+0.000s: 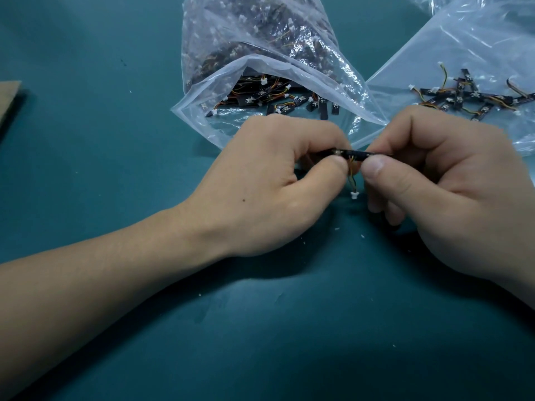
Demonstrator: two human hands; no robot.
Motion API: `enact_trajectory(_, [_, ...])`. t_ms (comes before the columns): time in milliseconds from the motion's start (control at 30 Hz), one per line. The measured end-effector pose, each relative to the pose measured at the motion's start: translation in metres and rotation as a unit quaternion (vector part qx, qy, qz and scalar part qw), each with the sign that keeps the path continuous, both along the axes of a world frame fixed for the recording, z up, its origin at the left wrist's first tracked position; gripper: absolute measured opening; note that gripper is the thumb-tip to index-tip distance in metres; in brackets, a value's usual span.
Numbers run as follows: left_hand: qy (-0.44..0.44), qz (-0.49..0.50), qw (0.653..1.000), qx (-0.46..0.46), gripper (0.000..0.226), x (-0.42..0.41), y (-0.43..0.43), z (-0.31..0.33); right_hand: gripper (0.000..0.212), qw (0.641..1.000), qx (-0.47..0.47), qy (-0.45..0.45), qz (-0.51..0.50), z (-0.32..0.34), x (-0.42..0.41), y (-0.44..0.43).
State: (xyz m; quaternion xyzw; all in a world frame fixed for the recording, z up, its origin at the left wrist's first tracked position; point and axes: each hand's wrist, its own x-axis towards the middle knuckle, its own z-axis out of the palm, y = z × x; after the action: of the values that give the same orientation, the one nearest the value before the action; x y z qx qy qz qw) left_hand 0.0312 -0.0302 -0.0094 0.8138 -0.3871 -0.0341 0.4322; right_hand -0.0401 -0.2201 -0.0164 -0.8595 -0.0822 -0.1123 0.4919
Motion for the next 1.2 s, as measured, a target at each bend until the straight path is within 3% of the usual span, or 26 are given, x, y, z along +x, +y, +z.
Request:
enact_trajectory(167, [0.006,0.032,0.998,-0.058,0.006,0.0005,-0.0015,0.0019,0.015,0.999,0.040,0.010,-0.008,0.0005,0.0011,-0.0007])
enact_trajectory(800, [-0.004,0.029,0.999,-0.036,0.007,-0.0036,-0.0017,0.0030,0.006,1.000,0.025,-0.005,-0.007,-0.0018,0.0016,-0.0009])
enact_trajectory(1033, [-0.010,0.025,0.999,-0.026,0.007,-0.0036,-0.0020,0.0012,0.036,0.999,0.045,-0.026,-0.006,-0.0038,0.0036,-0.0051])
enact_trajectory(1200, [-0.022,0.022,0.999,-0.016,0.006,-0.0033,-0.0022,0.0008,0.027,0.999,0.035,-0.022,0.015,-0.0081,0.0039,-0.0062])
